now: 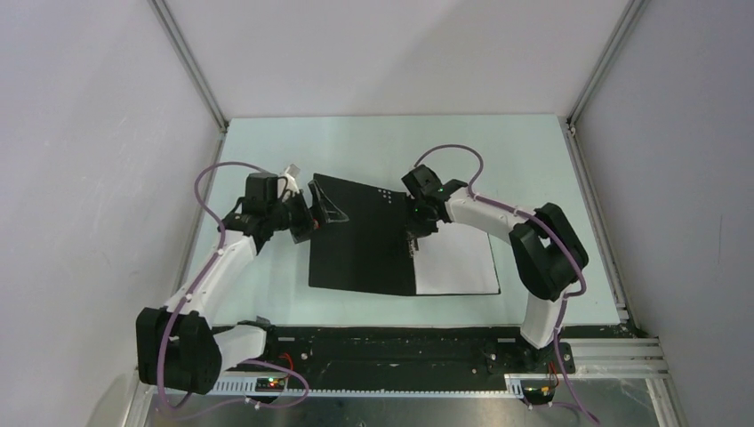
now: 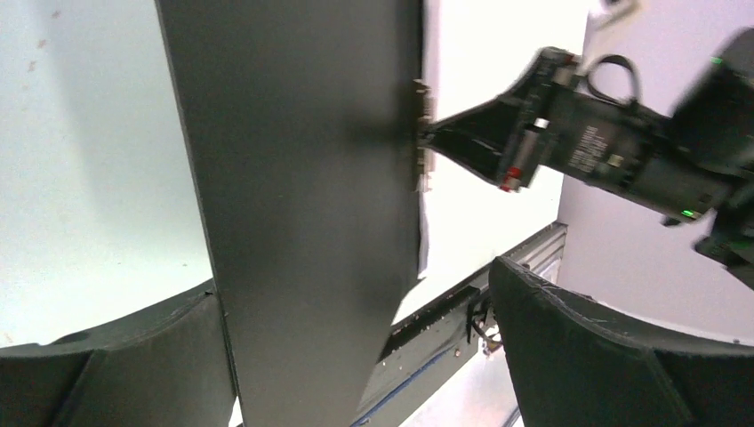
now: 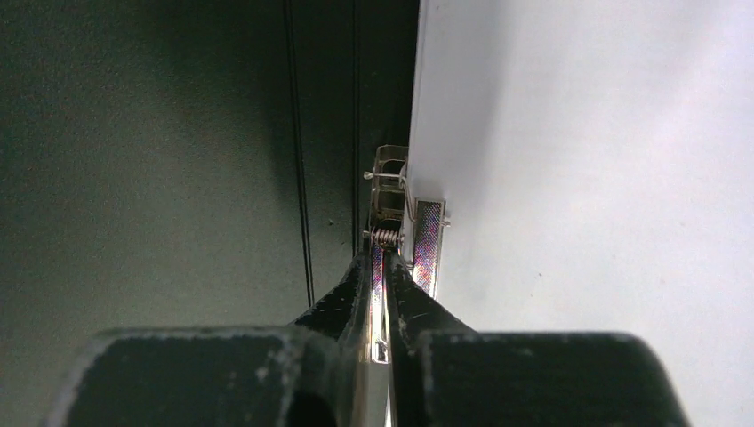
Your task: Put the files into the folder
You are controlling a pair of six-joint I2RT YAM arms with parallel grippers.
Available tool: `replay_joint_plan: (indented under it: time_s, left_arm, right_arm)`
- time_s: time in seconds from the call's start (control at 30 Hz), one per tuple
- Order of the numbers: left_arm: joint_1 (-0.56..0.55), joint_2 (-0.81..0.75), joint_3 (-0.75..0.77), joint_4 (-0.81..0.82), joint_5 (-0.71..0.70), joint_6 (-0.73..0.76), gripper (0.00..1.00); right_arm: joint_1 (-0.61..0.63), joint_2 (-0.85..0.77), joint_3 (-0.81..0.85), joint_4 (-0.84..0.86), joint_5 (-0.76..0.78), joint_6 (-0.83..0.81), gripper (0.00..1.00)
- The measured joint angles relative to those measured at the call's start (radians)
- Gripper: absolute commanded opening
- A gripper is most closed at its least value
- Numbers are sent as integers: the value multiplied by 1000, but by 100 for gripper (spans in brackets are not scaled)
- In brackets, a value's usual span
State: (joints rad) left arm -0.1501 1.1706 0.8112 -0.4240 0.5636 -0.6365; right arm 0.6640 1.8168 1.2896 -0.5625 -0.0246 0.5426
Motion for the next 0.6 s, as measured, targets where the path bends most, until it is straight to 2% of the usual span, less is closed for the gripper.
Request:
replay_joint_plan:
  time_s: [0.2,0.27,0.6]
  left_arm:
    - [-85,-18,65,-5,-11,-9,100]
    - [-109,-18,87,-5,-14,-16,100]
    - [-221,-8,196,-10,-108,-74,100]
  right_arm:
    - [47,71,-8,83,-66,72,39]
    - [68,87,-8,113,-93,98,43]
    - [80,85,-43,222,-168,193,49]
